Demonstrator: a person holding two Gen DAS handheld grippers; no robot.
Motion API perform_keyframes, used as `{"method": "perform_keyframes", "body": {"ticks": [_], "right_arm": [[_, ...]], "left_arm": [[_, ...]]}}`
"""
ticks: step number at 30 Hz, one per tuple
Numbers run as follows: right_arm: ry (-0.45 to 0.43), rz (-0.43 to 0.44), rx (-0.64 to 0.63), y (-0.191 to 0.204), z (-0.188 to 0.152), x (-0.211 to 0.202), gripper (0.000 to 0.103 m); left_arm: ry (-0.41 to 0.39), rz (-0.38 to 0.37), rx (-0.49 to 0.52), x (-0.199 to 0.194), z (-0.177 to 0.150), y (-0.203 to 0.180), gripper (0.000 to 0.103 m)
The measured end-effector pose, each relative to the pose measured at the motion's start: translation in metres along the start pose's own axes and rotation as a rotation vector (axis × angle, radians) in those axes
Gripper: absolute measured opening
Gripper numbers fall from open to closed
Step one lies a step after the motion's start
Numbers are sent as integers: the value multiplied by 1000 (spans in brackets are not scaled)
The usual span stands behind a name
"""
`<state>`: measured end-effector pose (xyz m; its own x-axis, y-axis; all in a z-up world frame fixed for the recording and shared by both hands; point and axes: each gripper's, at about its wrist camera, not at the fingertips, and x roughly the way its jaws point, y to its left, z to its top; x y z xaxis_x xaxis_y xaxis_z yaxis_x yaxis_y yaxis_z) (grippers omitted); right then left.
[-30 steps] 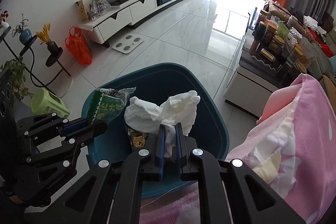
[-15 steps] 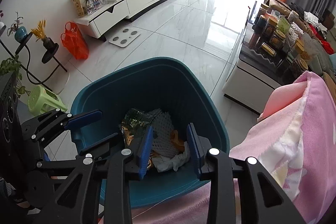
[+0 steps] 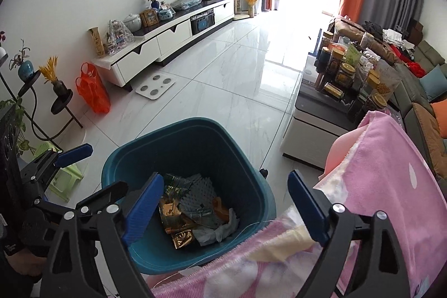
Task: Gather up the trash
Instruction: 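Move both tools back over the table toward the paper cups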
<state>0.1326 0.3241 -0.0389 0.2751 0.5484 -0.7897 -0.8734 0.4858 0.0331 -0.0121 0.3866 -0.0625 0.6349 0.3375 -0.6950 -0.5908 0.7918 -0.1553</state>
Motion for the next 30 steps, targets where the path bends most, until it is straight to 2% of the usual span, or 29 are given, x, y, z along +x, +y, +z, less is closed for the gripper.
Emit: {"method": "perform_keyframes", "body": {"ticks": [2,9,14,21,30], "right_arm": [[-25,-1,8,-3,-2,-7,96],[-91,-21,42,-10,-16,-34,96],[-182,-38,76,-21,-32,-74,96],[-321,-129,140,-45,-66,-140,96],[-404,-271,211,-69,-123,-197,96]], "left_arm": [[-16,-6,6,-10,3,-4,97],[-66,-34,33,-45,9,-16,97],[-101,-75,45,-68,17,-35,97],[-157,-139,130,-95,24,-88,97],[-185,-269,206,-114,19,-165,97]]}}
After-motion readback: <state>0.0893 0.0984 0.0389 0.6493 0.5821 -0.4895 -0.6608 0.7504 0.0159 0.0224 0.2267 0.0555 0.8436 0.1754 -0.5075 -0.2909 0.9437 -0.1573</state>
